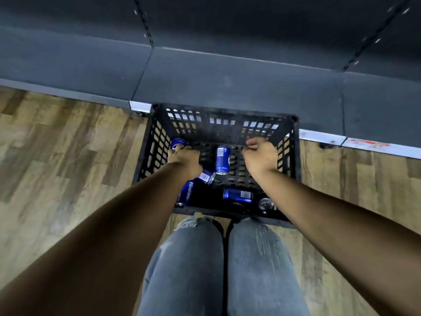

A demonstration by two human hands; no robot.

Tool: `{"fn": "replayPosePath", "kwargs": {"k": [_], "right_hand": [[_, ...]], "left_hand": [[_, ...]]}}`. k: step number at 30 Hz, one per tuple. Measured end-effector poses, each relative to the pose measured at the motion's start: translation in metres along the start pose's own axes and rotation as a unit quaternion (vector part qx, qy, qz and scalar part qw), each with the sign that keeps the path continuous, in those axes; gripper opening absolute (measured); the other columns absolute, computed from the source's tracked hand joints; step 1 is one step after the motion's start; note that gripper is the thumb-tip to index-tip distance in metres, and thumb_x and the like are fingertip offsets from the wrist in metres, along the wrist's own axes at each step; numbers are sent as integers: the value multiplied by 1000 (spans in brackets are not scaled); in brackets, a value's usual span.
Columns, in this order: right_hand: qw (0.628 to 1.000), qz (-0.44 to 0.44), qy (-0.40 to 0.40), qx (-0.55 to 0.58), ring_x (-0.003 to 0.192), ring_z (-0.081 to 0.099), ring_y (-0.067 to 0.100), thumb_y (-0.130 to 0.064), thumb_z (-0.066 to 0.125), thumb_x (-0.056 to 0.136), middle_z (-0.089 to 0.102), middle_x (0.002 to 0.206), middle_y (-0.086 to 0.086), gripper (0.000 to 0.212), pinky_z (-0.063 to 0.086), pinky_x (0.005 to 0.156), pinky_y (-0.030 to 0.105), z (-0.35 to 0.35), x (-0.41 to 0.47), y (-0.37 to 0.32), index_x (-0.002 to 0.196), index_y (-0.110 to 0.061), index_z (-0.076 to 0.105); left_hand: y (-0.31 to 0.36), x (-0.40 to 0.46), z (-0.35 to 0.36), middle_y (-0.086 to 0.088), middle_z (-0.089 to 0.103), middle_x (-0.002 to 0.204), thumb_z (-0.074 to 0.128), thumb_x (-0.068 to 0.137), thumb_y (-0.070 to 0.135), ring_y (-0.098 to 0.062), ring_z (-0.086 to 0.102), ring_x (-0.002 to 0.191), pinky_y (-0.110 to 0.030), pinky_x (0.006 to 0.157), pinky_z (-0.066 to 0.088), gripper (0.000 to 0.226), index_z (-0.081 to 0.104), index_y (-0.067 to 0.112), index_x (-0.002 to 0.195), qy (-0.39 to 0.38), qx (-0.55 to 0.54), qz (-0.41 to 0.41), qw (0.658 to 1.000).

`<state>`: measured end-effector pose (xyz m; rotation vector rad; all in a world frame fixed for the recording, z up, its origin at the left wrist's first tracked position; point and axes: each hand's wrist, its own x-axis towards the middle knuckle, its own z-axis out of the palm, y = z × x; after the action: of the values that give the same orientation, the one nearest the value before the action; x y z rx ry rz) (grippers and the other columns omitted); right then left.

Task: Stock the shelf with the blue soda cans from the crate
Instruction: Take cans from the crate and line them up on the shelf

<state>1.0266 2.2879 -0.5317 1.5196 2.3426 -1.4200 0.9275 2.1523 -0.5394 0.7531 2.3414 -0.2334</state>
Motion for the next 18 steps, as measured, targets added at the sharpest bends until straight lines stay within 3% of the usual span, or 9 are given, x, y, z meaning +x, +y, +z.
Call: {"fn": "replayPosePath", "kwargs": {"k": [2, 5, 8, 12, 14, 16, 18], "right_hand": [[1000, -5, -5, -10, 88, 55, 13, -10, 51, 91, 65, 109, 3, 23, 38, 67, 17, 23, 22, 27, 112, -12, 62], [998, 5, -28, -49, 101, 60, 20, -12, 51, 92, 64, 115, 5, 24, 38, 71, 16, 58, 59, 72, 113, -13, 62], [988, 20, -101, -115, 110, 57, 26, -12, 50, 91, 61, 121, 10, 27, 40, 79, 20, 90, 88, 106, 116, -10, 62], [913, -15, -251, -321, 124, 49, 32, -18, 50, 95, 48, 138, 17, 44, 41, 98, 33, 122, 103, 142, 136, -2, 45], [874, -33, -307, -374, 119, 53, 31, -11, 53, 93, 50, 134, 20, 47, 44, 91, 33, 132, 112, 161, 138, -1, 41], [843, -29, -332, -422, 94, 56, 24, -11, 53, 92, 54, 124, 11, 39, 46, 73, 28, 132, 122, 164, 130, -5, 47], [836, -27, -322, -443, 92, 51, 22, -17, 53, 92, 53, 125, 8, 23, 44, 85, 28, 133, 141, 173, 113, -8, 58]], "left_hand": [[2, 33, 24, -15, 41, 141, 46, 95, 26, -33, 31, 130, -45, 109, 26, 43, 44, 12, 135, -18, 9, 1, 1000], [11, 87, 62, -17, 41, 142, 48, 94, 25, -34, 35, 130, -43, 106, 32, 45, 44, 9, 136, -39, 16, 4, 999], [21, 129, 94, -19, 47, 136, 50, 91, 26, -36, 45, 123, -39, 98, 39, 42, 50, 11, 131, -56, -6, 16, 998], [27, 177, 132, -13, 59, 122, 53, 86, 27, -32, 56, 110, -32, 87, 44, 35, 61, 10, 116, -71, -41, 57, 995], [22, 189, 147, -14, 59, 126, 55, 83, 26, -32, 56, 112, -33, 89, 44, 39, 61, 11, 119, -67, -40, 55, 995], [18, 191, 161, -18, 58, 125, 54, 88, 23, -34, 55, 114, -33, 90, 44, 37, 61, 4, 119, -62, -41, 59, 995], [14, 190, 175, -22, 59, 123, 49, 93, 23, -36, 56, 113, -35, 91, 44, 34, 61, 1, 115, -43, -35, 71, 996]]}}
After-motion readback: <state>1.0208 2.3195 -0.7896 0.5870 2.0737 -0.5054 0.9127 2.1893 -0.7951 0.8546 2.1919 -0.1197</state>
